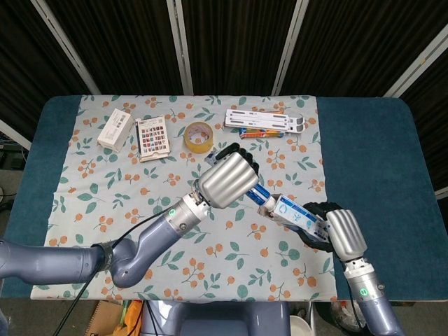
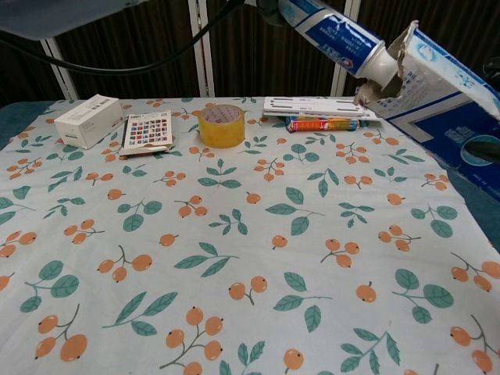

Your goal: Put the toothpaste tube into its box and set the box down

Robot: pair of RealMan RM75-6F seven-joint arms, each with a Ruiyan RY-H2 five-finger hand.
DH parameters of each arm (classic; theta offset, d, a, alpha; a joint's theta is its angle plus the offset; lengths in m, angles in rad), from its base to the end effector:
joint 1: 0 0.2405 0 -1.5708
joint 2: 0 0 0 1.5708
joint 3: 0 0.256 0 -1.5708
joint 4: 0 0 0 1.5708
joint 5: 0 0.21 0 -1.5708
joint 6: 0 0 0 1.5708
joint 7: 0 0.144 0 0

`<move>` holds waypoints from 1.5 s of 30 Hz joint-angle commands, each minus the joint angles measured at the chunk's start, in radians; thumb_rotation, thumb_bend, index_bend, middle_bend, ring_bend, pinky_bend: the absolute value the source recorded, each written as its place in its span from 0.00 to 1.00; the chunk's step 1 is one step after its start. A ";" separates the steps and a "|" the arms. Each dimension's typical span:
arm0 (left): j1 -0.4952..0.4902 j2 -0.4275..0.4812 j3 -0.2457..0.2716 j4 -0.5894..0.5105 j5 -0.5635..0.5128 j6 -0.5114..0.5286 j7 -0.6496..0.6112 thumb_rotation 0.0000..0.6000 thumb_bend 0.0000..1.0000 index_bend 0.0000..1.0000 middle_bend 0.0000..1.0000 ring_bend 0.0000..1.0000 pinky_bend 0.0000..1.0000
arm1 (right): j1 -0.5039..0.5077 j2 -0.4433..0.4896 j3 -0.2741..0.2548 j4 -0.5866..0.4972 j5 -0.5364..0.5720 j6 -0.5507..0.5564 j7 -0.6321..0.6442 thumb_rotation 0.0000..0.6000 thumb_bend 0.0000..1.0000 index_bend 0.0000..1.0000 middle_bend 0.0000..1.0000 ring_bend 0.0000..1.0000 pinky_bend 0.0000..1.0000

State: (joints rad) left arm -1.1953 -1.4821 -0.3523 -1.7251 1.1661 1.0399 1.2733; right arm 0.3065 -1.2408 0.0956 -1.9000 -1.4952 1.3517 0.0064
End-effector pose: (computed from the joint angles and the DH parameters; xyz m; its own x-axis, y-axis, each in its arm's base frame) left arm 0.0891 0.3363 0.0345 0.6263 -0.6299 0.4593 0.1370 -0.4910 -0.8603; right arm -0.1880 -0.2290 0.0958 0.0226 -0.1269 0.9917 -0.9660 -0.2583 -0.0110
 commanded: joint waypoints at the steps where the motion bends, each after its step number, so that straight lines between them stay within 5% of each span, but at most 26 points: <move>1: -0.021 -0.018 0.003 0.014 -0.005 0.008 0.021 1.00 0.57 0.75 0.79 0.71 0.74 | 0.000 0.001 0.001 -0.002 0.000 0.000 0.001 1.00 0.60 0.49 0.61 0.46 0.42; 15: -0.106 -0.079 0.039 0.124 0.063 -0.015 0.032 1.00 0.55 0.74 0.77 0.70 0.73 | 0.005 -0.003 0.037 -0.041 0.040 -0.003 0.028 1.00 0.60 0.49 0.61 0.46 0.42; 26: -0.190 -0.059 0.020 0.227 0.229 -0.031 -0.057 1.00 0.32 0.62 0.62 0.59 0.68 | 0.033 -0.033 0.164 -0.183 0.238 -0.018 0.148 1.00 0.60 0.49 0.61 0.46 0.42; 33: -0.195 -0.032 0.017 0.237 0.305 0.006 -0.105 1.00 0.02 0.46 0.45 0.42 0.52 | 0.020 -0.079 0.235 -0.275 0.331 0.025 0.264 1.00 0.60 0.49 0.61 0.46 0.42; 38: -0.193 -0.004 0.001 0.235 0.359 0.051 -0.159 1.00 0.00 0.33 0.32 0.29 0.40 | 0.007 -0.111 0.257 -0.303 0.328 0.050 0.345 1.00 0.60 0.49 0.61 0.46 0.42; 45: -0.186 0.018 -0.016 0.203 0.389 0.085 -0.200 1.00 0.00 0.31 0.31 0.29 0.39 | -0.010 -0.175 0.258 -0.288 0.273 0.065 0.498 1.00 0.60 0.49 0.61 0.46 0.42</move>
State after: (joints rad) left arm -1.3828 -1.4678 -0.3655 -1.5178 1.5523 1.1221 1.0770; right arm 0.3049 -1.3897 0.3537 -2.1967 -1.1980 1.4070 0.4673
